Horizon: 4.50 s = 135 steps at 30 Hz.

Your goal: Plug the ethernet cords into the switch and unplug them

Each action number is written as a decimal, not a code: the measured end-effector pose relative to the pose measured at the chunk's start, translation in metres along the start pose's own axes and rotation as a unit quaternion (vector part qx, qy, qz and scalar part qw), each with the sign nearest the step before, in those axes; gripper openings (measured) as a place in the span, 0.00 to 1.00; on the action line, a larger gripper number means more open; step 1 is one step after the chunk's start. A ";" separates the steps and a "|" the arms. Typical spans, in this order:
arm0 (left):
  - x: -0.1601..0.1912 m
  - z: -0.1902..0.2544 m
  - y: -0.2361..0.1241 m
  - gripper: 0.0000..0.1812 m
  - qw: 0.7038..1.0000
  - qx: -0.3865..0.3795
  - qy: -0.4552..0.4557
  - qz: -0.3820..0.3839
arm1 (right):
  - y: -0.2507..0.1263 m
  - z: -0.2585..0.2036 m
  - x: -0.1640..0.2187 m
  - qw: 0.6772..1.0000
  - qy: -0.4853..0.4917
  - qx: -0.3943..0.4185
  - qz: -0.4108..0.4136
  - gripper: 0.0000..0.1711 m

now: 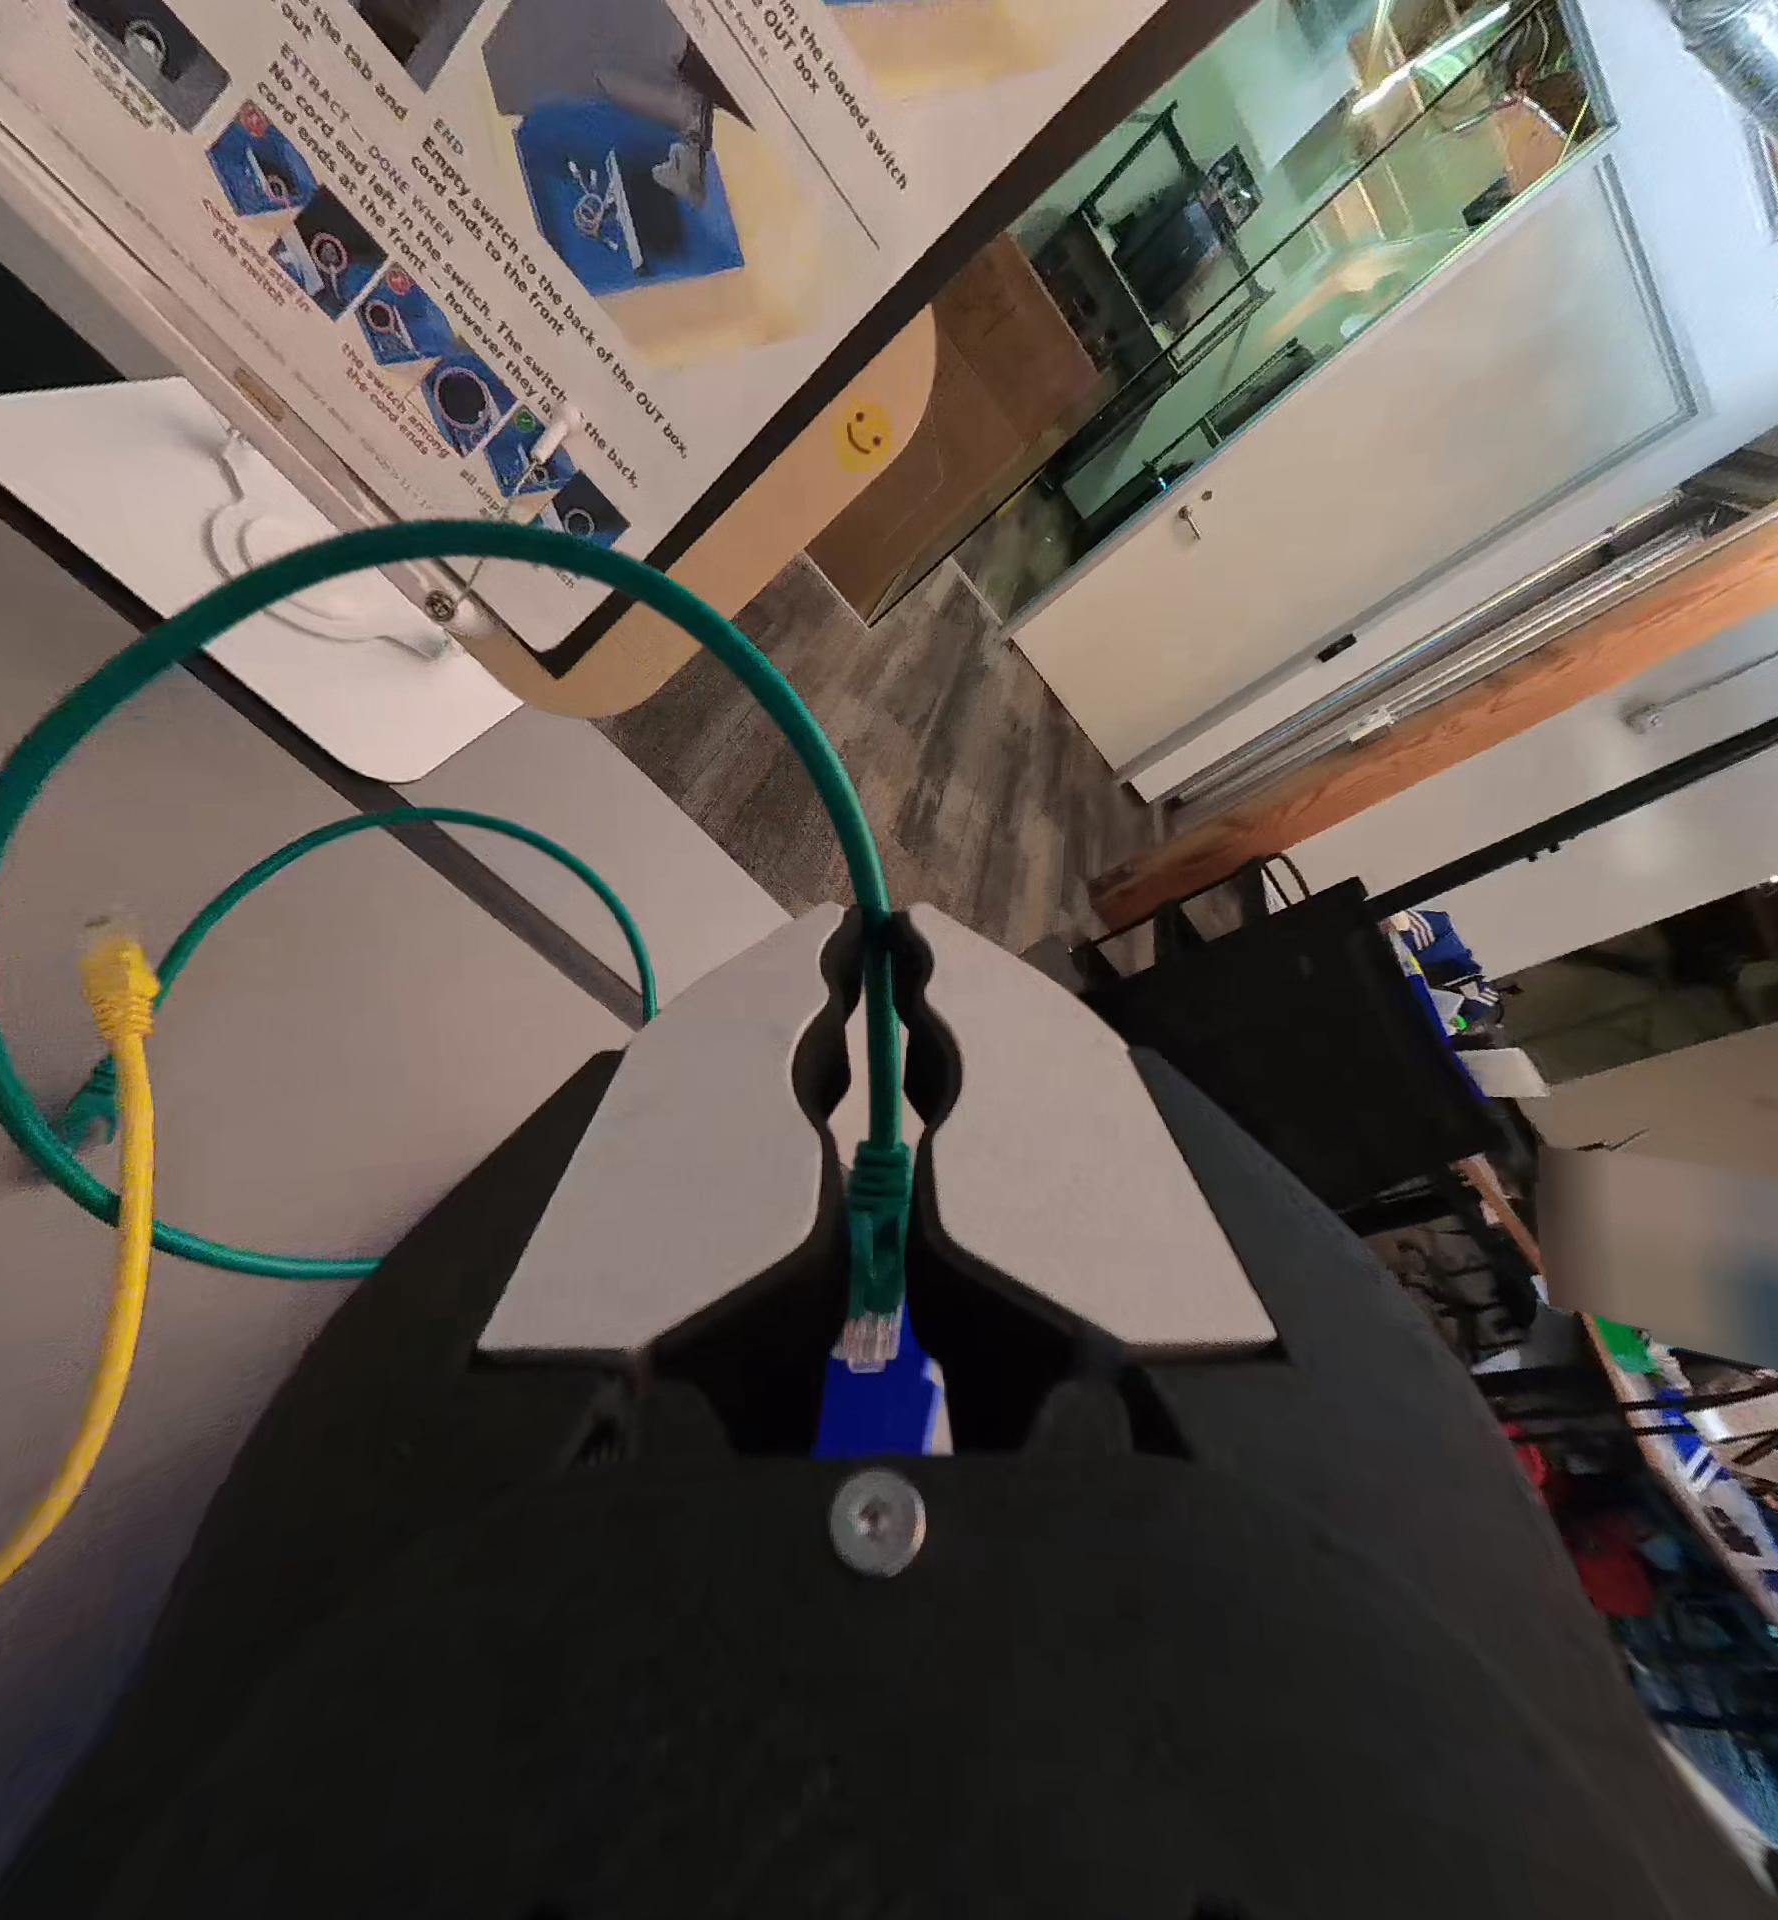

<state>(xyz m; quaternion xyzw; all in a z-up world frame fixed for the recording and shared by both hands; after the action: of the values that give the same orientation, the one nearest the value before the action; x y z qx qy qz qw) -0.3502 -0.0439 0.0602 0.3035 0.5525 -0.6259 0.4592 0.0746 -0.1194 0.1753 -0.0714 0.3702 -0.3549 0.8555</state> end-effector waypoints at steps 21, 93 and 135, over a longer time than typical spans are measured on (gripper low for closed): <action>-0.285 0.072 -0.057 0.34 0.994 0.069 0.074 0.044 | 0.094 -0.213 -0.014 0.967 -0.111 -0.215 -0.083 0.03; 0.021 0.011 0.044 0.37 1.000 0.007 -0.008 0.013 | -0.111 0.027 -0.073 0.912 -0.198 -0.204 0.294 0.01; -0.087 0.086 0.085 0.29 0.800 0.572 0.038 0.179 | -0.166 -0.023 -0.088 0.615 -0.107 -0.462 0.630 0.01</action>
<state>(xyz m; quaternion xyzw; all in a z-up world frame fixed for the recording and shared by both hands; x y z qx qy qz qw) -0.2272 -0.1034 0.1198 0.6277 0.0469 -0.7231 0.2844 -0.0748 -0.1805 0.2741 -0.2439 0.3449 0.4998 0.7562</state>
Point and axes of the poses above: each gripper's, where its closed fingertips meet, y out along the fingers, x out of its underside, z = x × y across the jaws, the point moved 9 cm from there along -y, back along the fingers, and after that the axes turned 14 degrees about -z, right-handed, at the moved point
